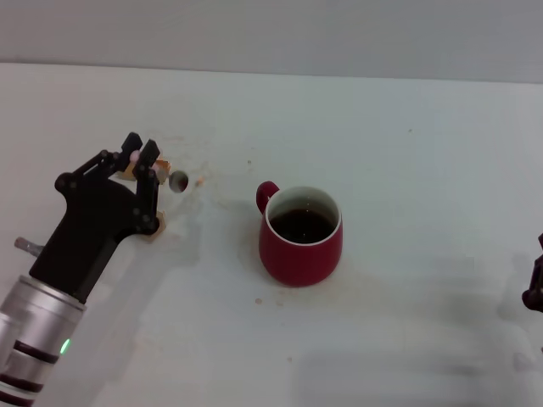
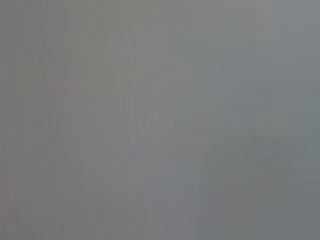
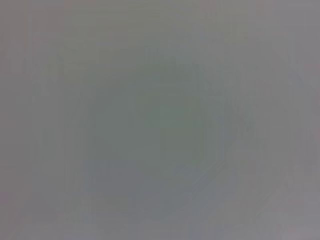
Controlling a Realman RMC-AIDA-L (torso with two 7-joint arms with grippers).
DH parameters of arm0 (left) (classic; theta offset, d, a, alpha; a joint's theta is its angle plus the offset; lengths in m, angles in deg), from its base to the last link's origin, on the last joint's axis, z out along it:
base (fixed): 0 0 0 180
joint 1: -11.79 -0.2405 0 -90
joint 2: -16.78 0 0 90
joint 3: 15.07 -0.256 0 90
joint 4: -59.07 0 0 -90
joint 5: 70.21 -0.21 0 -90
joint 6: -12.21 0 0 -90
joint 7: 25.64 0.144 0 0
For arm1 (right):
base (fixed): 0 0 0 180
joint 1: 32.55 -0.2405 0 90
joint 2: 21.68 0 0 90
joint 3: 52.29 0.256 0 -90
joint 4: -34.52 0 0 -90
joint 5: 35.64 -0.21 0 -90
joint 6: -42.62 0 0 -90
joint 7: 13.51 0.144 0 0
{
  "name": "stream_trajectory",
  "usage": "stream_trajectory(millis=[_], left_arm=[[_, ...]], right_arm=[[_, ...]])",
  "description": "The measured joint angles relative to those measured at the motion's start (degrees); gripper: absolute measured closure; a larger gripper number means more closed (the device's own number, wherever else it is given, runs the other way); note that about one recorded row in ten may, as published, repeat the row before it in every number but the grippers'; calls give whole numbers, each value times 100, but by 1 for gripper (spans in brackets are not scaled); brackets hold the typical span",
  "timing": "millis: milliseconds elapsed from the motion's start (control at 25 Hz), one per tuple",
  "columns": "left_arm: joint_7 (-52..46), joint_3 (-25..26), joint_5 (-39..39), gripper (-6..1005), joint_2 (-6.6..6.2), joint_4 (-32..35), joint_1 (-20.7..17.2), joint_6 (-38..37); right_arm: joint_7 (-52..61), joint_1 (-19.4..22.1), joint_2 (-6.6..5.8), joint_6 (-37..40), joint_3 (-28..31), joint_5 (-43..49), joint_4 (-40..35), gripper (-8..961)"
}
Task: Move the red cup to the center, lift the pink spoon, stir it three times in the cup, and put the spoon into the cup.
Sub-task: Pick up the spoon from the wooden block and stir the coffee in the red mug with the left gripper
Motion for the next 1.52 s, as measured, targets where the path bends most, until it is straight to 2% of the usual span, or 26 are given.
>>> stream_trajectory(millis=[360, 800, 1200, 1520], left_arm=[[-260, 25, -632, 856, -35, 52, 99, -521], [-575, -17, -966, 856, -29, 77, 67, -1068], [-772, -132, -1513, 856, 0, 78, 138, -1066], [-777, -316, -1608, 855, 12, 83, 258, -824]], right_arm=[[0, 80, -8, 103, 91, -150, -128, 953], [0, 174, -7, 177, 142, -439, -226, 953], [0, 224, -9, 245, 149, -635, -316, 952], [0, 221, -5, 245, 130, -636, -317, 952]])
